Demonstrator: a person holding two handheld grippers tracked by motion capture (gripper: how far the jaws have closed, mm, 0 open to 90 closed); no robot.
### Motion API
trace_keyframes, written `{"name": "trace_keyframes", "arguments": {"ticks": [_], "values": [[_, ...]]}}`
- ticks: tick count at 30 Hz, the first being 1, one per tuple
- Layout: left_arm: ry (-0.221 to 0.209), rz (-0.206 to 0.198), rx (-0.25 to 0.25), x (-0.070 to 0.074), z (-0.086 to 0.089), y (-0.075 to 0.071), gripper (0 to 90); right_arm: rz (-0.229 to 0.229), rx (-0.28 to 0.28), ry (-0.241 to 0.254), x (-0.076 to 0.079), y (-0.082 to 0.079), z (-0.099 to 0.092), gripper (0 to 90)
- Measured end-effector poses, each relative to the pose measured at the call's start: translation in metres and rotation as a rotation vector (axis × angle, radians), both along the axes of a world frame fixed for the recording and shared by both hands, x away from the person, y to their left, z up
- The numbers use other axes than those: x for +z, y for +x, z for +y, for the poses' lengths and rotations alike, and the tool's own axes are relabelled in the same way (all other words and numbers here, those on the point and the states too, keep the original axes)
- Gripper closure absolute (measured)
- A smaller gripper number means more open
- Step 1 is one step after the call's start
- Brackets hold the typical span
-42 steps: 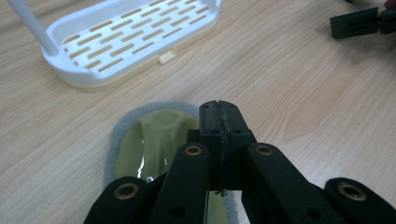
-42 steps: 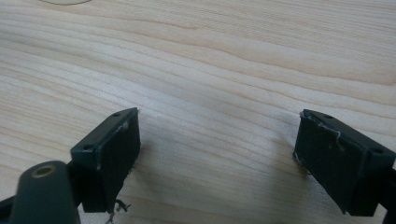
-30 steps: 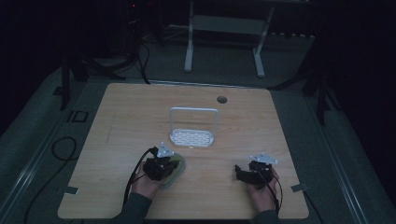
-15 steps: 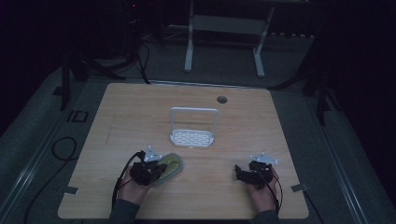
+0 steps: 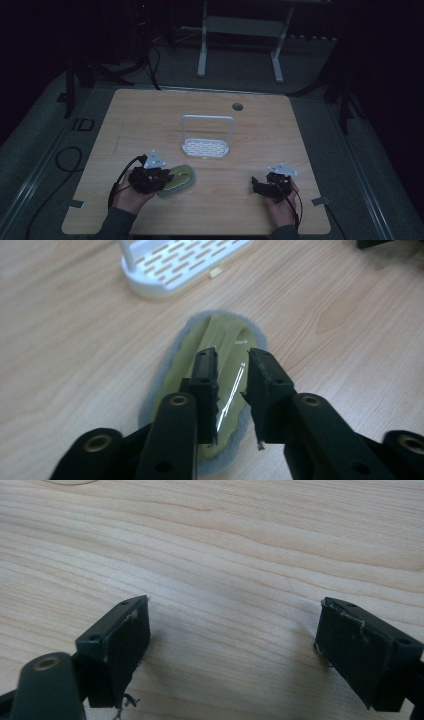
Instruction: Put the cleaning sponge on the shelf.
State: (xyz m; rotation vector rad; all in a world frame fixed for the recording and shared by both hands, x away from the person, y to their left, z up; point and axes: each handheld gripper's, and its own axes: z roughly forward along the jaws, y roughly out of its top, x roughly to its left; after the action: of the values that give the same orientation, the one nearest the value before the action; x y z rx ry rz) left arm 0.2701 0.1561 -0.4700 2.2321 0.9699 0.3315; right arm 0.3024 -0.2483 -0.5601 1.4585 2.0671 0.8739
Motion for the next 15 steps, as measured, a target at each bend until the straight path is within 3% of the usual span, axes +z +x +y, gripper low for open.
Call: {"name": "trace_keyframes", "arguments": {"ticks": [7, 15], "values": [[0.057, -0.011, -0.071, 0.013, -0.005, 0.015, 65.2, -0.001, 0.0, 0.0, 0.0, 0.0, 0.0, 14.0], [0.08, 0.007, -0.156, 0.021, -0.008, 0.032, 61.4, -0.001, 0.0, 0.001, 0.0, 0.0, 0.0, 14.0]]}}
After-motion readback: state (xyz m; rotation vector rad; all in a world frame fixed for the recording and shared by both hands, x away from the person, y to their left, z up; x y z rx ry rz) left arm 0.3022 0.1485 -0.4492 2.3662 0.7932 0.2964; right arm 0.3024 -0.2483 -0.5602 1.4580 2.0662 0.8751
